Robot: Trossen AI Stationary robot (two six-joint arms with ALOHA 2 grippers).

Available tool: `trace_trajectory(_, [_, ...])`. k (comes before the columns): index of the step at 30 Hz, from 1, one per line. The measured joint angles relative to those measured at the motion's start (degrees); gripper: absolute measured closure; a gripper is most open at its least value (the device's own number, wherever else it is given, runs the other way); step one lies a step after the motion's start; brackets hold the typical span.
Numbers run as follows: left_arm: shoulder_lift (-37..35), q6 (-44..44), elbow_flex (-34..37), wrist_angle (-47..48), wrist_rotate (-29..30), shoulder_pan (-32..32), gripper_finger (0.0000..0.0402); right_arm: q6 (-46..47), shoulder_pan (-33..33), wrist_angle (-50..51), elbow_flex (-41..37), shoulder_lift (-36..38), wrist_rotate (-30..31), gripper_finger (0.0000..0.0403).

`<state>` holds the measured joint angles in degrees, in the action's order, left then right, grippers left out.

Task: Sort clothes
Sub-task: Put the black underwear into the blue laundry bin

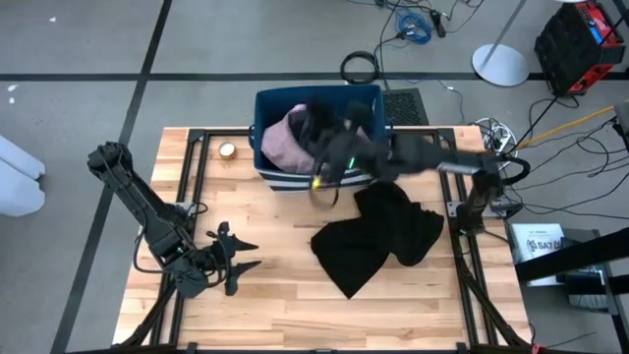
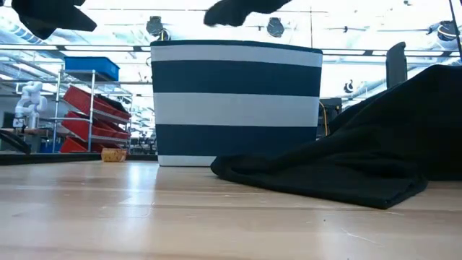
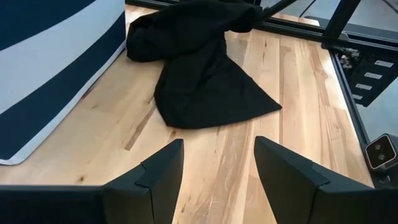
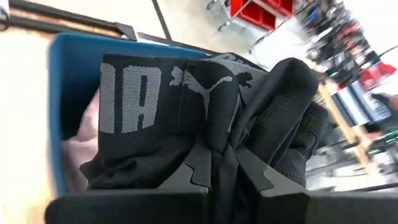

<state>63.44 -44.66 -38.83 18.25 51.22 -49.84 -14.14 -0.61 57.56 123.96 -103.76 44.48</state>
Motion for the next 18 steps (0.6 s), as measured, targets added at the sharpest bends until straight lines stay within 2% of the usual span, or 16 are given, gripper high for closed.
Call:
trace_trajectory(4, [0.0,0.0,0.0,-0.3,0.0,0.0,0.0196,0.0,10.1,-0.1,-0.1,1.2,-10.1,0.0386])
trace_trajectory(9, [0.0,0.0,0.0,-0.4,0.0,0.0,0.0196,5.0,21.9,4.2,-0.3,-0.7,-23.8,0.0386])
trace_trajectory(11, [0.0,0.0,0.0,-0.4,0.0,0.0,0.0196,6.4,25.1,7.3,-0.3,-2.1,-26.8,0.0386])
trace_trajectory(15, [0.0,0.0,0.0,-0.4,-0.3,0.0,0.0196,7.8,29.4,13.6,-0.3,-5.6,-29.0,0.0383])
trace_trajectory(18, [0.0,0.0,0.0,-0.4,-0.4,0.0,0.0196,8.2,31.4,16.4,-0.3,-7.3,-35.4,0.0369])
